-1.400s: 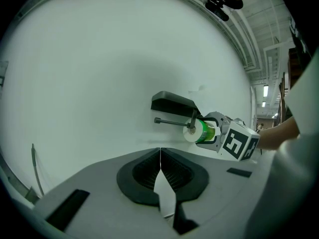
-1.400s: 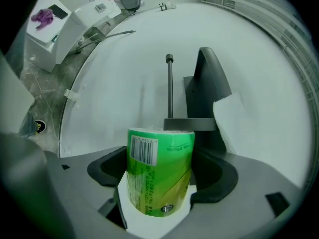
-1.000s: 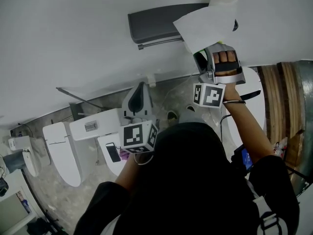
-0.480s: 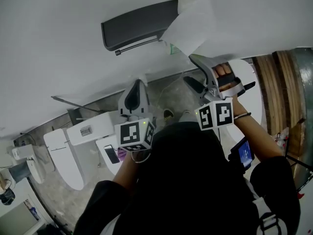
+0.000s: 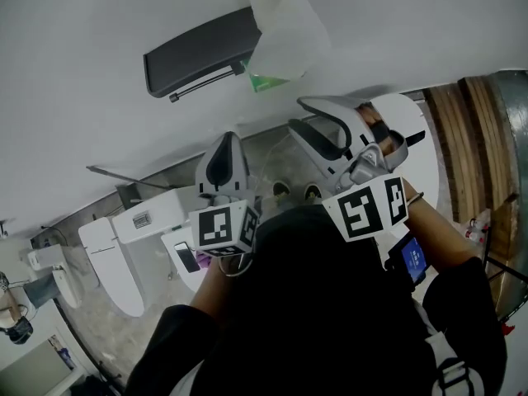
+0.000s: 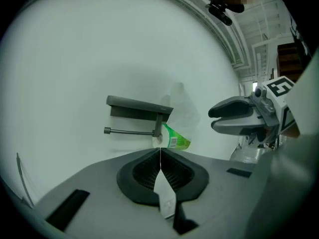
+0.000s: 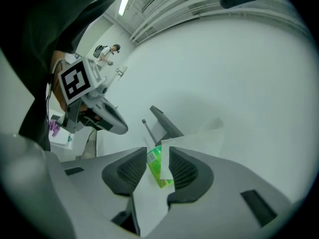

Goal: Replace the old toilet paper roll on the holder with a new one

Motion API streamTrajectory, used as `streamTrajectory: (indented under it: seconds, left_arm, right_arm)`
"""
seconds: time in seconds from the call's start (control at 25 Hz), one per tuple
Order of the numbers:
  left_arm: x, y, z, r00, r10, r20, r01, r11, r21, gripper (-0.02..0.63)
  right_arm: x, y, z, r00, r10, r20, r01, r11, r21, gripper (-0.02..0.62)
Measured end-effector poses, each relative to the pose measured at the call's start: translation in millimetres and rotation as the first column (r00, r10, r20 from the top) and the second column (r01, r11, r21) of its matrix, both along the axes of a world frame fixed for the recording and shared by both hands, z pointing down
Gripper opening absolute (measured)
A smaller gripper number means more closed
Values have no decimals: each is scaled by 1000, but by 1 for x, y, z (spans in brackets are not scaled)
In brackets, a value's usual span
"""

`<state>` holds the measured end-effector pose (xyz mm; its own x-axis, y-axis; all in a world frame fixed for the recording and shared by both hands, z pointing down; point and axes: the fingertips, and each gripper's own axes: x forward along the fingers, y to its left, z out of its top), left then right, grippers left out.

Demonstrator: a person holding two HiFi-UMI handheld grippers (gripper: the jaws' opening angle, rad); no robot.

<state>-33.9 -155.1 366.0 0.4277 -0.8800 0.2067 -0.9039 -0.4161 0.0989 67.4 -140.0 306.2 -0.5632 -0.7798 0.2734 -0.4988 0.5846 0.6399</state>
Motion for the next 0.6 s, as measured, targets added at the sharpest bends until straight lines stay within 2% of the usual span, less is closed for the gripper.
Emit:
streamTrajectory:
  seconds: [0.08,0.2,0.36,0.6]
  left_arm:
    - [5,-1,-4,1000,-3,0,3,1000,8,23]
    - [13,-3,-7,1000,-5,-1,5,1000,16,23]
    - [26,0,-5,1000,-3,1,3,1000,20,23]
    - [43,2,1,1000,-9,-6,9,1000,24,23]
  right_arm:
    - [12,-6,-15,996,13,92,-14,1000,4,102]
    - [26,-11,-39,964,-11,264,14,1000,-12,70]
    - [54,-13,-49,859,44,511,22,992,-122,66]
    - [103,-20,-26,728,129,673,44,971,-234,56]
